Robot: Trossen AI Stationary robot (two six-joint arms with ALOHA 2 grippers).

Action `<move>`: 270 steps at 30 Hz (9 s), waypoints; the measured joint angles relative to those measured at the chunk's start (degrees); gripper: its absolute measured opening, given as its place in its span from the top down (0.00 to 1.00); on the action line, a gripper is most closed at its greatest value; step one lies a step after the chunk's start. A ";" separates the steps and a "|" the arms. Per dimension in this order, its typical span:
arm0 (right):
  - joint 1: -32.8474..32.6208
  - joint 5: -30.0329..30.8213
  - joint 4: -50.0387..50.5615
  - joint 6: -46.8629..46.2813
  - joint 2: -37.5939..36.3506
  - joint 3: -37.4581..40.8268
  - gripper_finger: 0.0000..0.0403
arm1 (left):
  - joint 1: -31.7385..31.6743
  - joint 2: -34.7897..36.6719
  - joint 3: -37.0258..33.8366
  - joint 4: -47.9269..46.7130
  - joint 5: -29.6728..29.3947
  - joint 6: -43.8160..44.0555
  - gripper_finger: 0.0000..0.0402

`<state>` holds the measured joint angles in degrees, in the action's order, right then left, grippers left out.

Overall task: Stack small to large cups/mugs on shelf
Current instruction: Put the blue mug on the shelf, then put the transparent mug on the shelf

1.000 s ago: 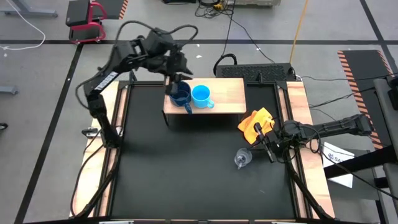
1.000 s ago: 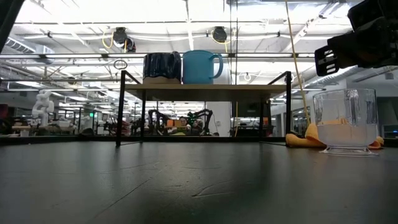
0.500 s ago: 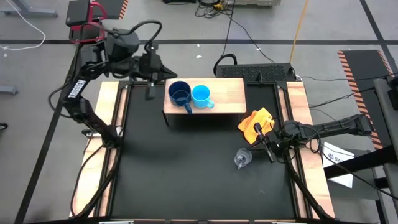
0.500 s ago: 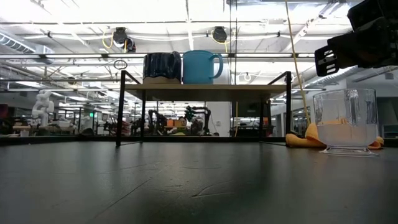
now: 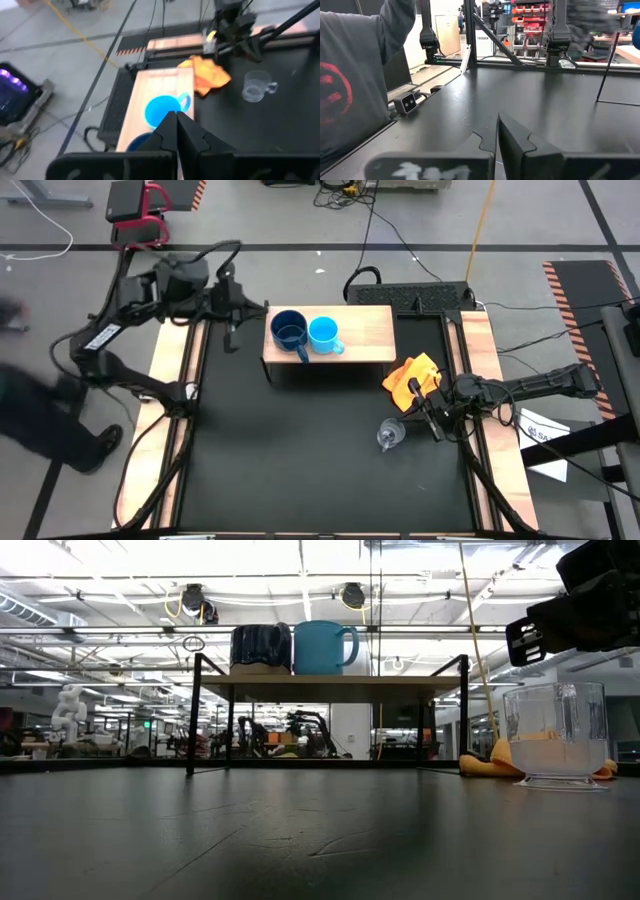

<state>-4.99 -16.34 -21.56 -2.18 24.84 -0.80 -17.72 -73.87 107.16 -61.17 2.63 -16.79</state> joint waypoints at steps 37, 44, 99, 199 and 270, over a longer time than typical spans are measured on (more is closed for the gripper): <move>0.00 0.02 -1.83 1.09 0.10 -0.01 0.98 | 2.15 41.43 -65.27 45.16 4.90 6.32 1.00; 0.01 0.02 -2.03 1.32 0.11 -0.02 0.98 | 2.16 47.48 -75.17 56.16 10.65 9.04 1.00; 1.50 18.49 -16.14 -1.45 9.78 -0.14 0.98 | 2.16 52.95 -106.60 73.86 18.39 6.25 0.99; 27.39 -3.04 3.64 3.04 49.46 -43.80 0.51 | 2.16 52.91 -106.54 70.02 22.98 3.73 0.92; 22.09 -1.60 -6.95 -1.62 54.99 -43.82 0.51 | 2.14 52.90 -106.54 69.81 23.43 4.02 0.92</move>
<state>17.10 -17.93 -28.51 -3.80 79.83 -44.62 -15.57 -20.97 0.62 8.64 26.06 -12.78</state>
